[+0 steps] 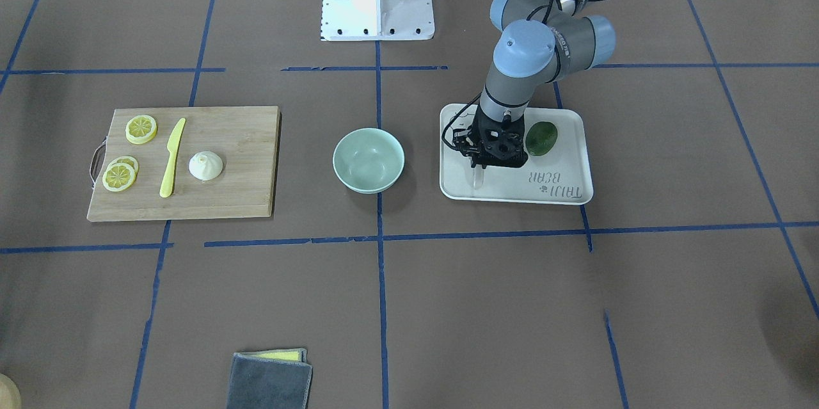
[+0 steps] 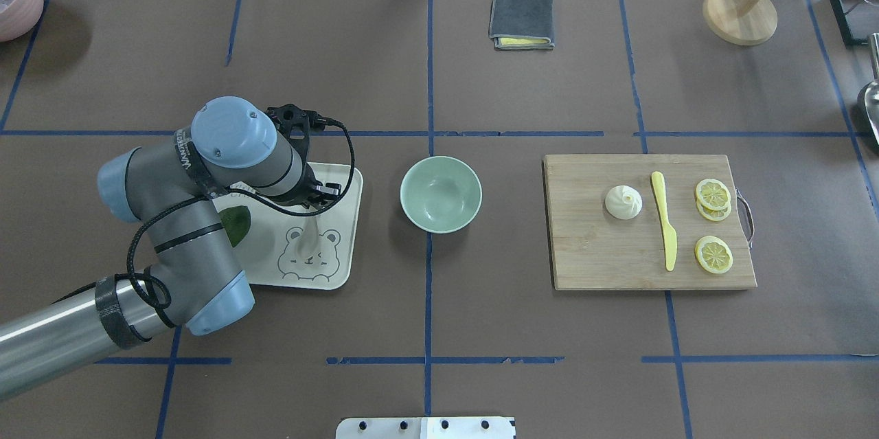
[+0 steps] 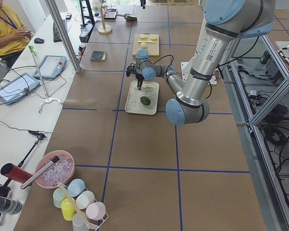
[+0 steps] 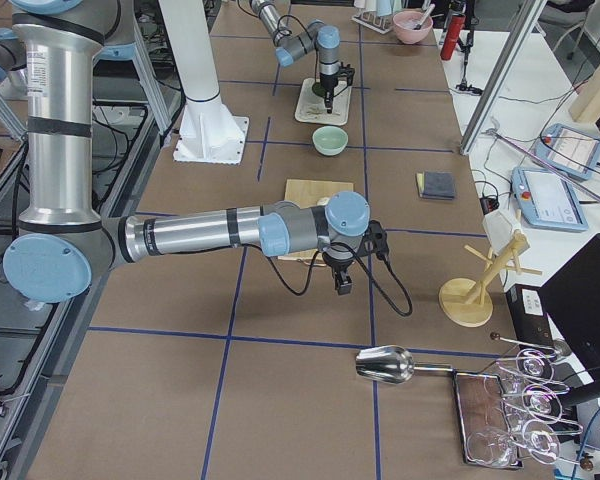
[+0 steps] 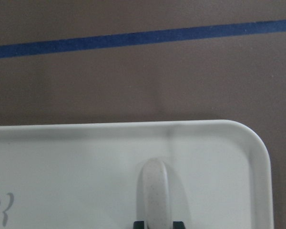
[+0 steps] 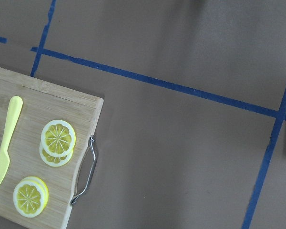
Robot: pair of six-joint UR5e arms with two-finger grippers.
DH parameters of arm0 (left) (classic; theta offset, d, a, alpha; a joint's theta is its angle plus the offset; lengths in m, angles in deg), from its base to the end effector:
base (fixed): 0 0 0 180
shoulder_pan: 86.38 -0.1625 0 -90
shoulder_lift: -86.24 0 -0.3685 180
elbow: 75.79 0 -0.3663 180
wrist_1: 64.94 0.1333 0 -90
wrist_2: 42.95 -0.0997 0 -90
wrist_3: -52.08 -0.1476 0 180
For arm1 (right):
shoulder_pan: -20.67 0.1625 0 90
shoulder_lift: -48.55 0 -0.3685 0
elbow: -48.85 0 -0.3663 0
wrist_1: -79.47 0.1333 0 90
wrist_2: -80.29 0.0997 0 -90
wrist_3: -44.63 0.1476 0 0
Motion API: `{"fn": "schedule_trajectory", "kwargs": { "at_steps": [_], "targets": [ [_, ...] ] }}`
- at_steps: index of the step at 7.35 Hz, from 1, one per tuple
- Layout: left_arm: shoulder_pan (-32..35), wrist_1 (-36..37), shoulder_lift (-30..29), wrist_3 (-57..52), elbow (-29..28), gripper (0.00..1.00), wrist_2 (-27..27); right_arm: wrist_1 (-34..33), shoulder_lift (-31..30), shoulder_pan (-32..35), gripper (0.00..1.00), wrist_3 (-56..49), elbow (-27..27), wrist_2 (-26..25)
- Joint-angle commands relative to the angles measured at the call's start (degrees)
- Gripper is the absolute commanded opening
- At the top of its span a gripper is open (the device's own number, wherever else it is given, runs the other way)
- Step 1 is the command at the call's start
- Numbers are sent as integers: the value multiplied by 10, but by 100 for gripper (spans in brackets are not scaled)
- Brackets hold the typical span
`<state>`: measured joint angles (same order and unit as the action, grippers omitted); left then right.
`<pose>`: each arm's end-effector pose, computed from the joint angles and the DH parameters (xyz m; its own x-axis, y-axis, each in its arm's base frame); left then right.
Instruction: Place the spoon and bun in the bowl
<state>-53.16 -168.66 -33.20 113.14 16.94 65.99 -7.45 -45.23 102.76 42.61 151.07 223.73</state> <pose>0.5060 -0.4335 0.3140 0.6660 0.1110 -0.7377 0.0011 0.9887 0.1497 -0.0478 -0.4510 0.5427 0.5628 -0.2749 0.7795 0.1548 0.9614 0.2273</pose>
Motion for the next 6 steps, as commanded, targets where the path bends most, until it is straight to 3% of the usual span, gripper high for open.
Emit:
{"fn": "schedule_trajectory", "kwargs": {
  "at_steps": [1, 4, 6],
  "targets": [
    [0, 4, -2, 7, 4, 0, 1, 0, 0, 0, 100, 0, 0, 1],
    [0, 6, -24, 19, 41, 0, -1, -1, 1, 0, 100, 2, -1, 1],
    [-3, 1, -114, 47, 0, 0, -1, 0, 1, 0, 100, 1, -2, 23]
  ]
}}
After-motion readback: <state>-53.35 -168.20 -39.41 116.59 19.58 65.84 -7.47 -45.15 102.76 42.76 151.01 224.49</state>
